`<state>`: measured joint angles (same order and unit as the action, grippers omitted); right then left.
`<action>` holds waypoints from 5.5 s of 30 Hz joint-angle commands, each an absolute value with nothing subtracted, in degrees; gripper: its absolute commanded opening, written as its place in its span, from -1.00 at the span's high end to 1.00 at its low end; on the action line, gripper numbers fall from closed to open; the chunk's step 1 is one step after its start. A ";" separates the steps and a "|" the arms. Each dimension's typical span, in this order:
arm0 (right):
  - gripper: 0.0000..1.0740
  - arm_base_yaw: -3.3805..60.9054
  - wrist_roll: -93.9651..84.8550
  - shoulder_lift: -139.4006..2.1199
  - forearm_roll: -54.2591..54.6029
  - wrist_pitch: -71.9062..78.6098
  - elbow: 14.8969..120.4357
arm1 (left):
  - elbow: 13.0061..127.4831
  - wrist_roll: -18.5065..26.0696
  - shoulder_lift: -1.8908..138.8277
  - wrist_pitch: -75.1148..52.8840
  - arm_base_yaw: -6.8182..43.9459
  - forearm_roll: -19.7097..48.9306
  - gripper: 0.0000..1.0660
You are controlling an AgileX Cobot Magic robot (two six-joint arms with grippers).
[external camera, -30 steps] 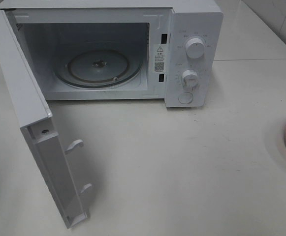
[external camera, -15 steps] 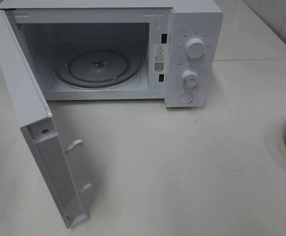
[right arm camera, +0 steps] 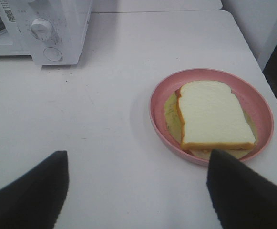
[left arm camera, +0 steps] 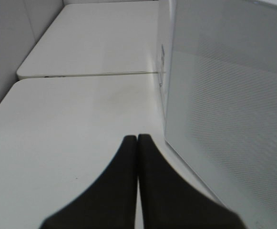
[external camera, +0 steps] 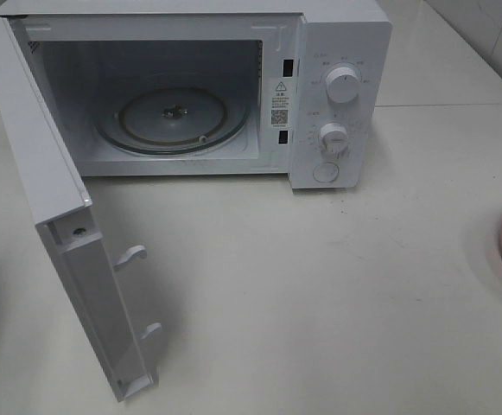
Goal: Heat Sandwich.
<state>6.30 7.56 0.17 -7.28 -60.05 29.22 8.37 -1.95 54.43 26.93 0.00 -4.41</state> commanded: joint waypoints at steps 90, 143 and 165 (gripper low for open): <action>-0.42 5.96 6.82 1.78 -7.10 -59.64 28.99 | 59.93 10.43 114.94 43.60 43.26 25.04 0.99; -0.42 5.96 6.82 1.78 -7.10 -59.64 28.99 | 58.27 14.38 111.33 33.46 47.78 28.82 0.99; -0.42 5.96 6.76 1.78 -7.10 -59.64 28.99 | 57.30 5.84 98.38 -21.66 40.34 27.22 -0.93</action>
<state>6.30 7.56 0.17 -7.22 -60.05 29.22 57.41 6.99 99.69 -18.39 41.31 27.96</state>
